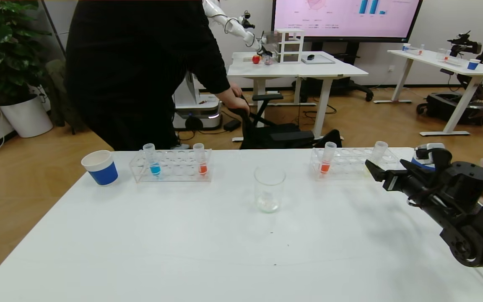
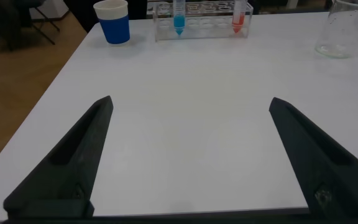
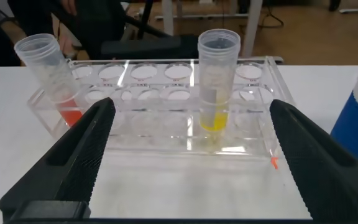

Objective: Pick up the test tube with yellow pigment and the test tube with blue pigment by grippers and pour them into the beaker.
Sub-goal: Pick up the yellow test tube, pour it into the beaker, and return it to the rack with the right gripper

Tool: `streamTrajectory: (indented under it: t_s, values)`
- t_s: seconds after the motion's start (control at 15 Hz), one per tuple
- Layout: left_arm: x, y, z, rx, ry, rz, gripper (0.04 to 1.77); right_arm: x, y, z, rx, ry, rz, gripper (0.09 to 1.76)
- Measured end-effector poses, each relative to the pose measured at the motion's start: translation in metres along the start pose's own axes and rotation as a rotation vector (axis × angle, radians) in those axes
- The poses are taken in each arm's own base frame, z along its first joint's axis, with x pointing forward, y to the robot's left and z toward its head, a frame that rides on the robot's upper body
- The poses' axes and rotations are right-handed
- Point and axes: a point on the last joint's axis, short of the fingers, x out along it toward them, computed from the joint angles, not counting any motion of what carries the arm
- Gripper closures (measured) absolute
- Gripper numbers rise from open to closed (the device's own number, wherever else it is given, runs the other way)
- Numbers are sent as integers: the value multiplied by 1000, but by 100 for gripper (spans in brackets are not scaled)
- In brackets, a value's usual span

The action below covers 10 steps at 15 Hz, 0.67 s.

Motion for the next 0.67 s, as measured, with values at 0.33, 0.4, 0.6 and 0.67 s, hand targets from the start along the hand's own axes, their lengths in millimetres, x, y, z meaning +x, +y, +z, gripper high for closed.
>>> streamTrajectory:
  t_s: [0.33,0.4,0.6,0.67]
  values:
    - [0,0,0,0,0,0,6,38,-5,4,-13,-55,20,11]
    - [0,0,0,0,0,0,6,45,-5,5,-13,-54,27,11]
    - [0,0,0,0,0,1,6,55,-5,2,-14,-61,39,11]
    - [0,0,0,0,0,0,6,58,-5,0,-15,-61,40,11]
